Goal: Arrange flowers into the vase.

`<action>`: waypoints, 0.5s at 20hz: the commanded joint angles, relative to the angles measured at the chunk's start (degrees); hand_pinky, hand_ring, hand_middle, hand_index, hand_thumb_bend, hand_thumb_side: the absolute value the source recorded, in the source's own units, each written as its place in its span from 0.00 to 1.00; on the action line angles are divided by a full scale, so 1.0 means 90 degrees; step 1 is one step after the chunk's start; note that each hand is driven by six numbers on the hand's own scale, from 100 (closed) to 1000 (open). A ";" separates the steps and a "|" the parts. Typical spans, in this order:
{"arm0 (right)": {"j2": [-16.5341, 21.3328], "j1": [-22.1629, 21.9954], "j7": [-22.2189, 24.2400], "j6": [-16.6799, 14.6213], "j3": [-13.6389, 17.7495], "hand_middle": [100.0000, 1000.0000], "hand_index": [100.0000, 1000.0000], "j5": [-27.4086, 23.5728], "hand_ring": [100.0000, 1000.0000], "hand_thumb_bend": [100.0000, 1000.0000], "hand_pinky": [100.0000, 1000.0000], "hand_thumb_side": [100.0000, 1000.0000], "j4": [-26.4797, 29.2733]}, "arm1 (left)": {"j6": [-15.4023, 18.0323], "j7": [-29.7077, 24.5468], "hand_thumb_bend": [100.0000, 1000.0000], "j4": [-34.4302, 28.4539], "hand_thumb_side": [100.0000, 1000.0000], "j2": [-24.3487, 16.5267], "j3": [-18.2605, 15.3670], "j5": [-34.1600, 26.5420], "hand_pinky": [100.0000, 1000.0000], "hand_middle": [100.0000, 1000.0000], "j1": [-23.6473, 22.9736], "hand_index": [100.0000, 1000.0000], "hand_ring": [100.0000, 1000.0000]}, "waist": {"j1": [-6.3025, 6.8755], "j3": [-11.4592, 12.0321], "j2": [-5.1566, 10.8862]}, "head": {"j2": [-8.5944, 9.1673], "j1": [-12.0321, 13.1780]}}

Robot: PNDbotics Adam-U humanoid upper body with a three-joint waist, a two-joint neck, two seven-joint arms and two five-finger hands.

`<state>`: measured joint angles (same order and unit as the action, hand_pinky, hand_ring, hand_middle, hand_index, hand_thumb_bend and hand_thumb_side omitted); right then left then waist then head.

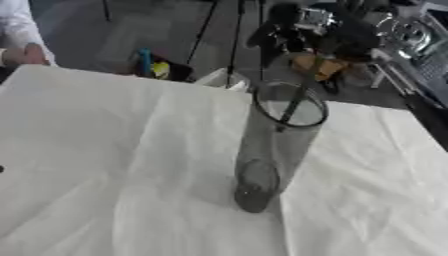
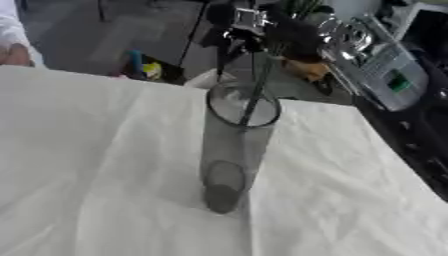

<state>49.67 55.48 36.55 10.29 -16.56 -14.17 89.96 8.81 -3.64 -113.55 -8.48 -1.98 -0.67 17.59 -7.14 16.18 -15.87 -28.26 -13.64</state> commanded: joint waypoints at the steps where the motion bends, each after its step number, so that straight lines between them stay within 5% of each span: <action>1: 0.0102 0.0148 0.0224 -0.0091 0.0089 0.52 0.82 0.0057 1.00 0.38 0.87 1.00 -0.0108 | -0.0011 0.0011 0.00 -0.0116 1.00 -0.0109 0.0018 -0.0034 0.49 0.67 0.0061 0.88 0.65 | -0.0074 -0.0006 0.0254 | -0.0033 -0.0007; 10: 0.0087 0.0120 0.0428 -0.0398 0.0120 0.56 0.85 0.0195 1.00 0.44 0.91 1.00 -0.0363 | -0.0032 0.0011 0.00 -0.0116 1.00 -0.0146 0.0015 -0.0047 0.48 0.67 0.0063 0.88 0.65 | -0.0110 0.0016 0.0298 | -0.0035 -0.0002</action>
<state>49.16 55.68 40.34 7.36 -16.59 -13.01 86.81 8.70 -3.59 -113.55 -8.57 -1.98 -0.86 17.63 -7.54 16.34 -15.22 -28.42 -13.65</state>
